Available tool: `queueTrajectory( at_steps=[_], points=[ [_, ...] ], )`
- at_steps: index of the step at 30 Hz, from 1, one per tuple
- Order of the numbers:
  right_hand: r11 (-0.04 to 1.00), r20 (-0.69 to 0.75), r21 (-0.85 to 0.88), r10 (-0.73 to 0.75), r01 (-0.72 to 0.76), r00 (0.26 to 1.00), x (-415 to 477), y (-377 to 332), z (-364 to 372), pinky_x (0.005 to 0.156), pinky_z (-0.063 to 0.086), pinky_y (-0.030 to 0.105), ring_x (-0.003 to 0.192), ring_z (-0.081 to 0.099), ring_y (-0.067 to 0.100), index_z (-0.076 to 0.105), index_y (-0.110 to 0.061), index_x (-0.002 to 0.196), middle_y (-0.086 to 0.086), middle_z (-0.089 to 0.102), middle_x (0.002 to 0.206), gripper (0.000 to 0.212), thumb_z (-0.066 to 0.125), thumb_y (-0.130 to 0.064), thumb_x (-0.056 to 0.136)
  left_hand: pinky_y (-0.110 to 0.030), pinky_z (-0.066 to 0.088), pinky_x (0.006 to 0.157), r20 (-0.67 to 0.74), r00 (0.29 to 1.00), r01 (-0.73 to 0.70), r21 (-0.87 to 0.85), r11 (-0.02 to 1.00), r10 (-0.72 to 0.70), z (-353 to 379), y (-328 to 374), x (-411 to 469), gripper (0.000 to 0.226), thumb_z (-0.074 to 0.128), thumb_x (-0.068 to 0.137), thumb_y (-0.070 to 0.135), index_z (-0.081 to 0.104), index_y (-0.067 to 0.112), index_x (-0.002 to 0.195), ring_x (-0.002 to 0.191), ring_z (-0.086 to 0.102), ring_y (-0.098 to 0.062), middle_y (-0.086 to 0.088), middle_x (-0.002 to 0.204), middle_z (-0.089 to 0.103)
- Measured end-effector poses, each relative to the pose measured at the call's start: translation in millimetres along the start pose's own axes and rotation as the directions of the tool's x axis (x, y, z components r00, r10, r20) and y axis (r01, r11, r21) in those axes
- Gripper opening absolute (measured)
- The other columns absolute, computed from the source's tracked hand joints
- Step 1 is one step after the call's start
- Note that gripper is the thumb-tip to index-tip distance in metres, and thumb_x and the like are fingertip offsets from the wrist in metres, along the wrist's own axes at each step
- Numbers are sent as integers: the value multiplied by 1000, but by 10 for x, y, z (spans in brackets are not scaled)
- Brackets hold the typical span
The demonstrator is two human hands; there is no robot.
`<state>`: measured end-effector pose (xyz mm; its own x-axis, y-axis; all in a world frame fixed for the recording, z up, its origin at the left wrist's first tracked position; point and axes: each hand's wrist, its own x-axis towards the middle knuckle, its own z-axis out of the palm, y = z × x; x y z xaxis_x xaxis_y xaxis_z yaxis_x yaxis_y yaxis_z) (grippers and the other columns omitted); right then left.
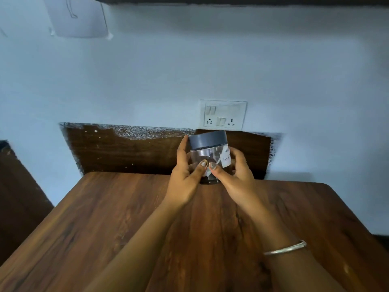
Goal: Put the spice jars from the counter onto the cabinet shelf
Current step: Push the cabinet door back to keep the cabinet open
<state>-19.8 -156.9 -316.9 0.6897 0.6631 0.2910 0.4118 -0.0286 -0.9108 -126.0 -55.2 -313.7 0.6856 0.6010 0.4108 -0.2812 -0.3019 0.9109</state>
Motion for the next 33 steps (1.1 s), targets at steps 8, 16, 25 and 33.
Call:
queueTrajectory(
  at_steps=[8, 16, 25, 33],
  points=[
    [992, -91, -104, -83, 73, 992, -64, -115, -90, 68, 40, 13, 91, 54, -2, 53, -30, 126, -8, 56, 113, 53, 54, -58, 80, -41, 45, 101, 146, 987, 72, -57, 996, -63, 101, 102, -101, 108, 65, 76, 28, -21, 37, 141, 120, 54, -9, 24, 126, 49],
    [979, 257, 191, 17, -68, 966, -62, -133, -190, 83, 51, 20, 105, 62, 4, 31, -56, 128, -7, 66, 109, 66, 65, -37, 75, -39, 43, 103, 141, 988, 60, -5, 998, -58, -6, 138, -89, 103, 65, 75, 27, -8, 33, 147, 126, 49, -14, -2, 144, 41],
    [998, 201, -42, -33, 43, 979, -56, -182, -311, 107, 39, 43, 121, 53, 10, 1, -42, 147, -7, 54, 135, 92, 66, -31, 83, -8, 37, 96, 100, 992, -101, 289, 952, 75, 10, 107, -42, 77, 57, 90, 18, 7, 14, 149, 112, 46, 19, 34, 120, 44],
    [964, -6, -239, -122, 117, 993, -3, -246, -665, 86, 37, 11, 105, 52, 1, 15, -34, 147, -13, 52, 131, 83, 67, -19, 84, -24, 47, 97, 86, 976, -217, 364, 906, 199, 303, 302, 135, 64, 57, 90, 16, 19, 33, 139, 117, 55, -7, 20, 124, 52]
  ],
)
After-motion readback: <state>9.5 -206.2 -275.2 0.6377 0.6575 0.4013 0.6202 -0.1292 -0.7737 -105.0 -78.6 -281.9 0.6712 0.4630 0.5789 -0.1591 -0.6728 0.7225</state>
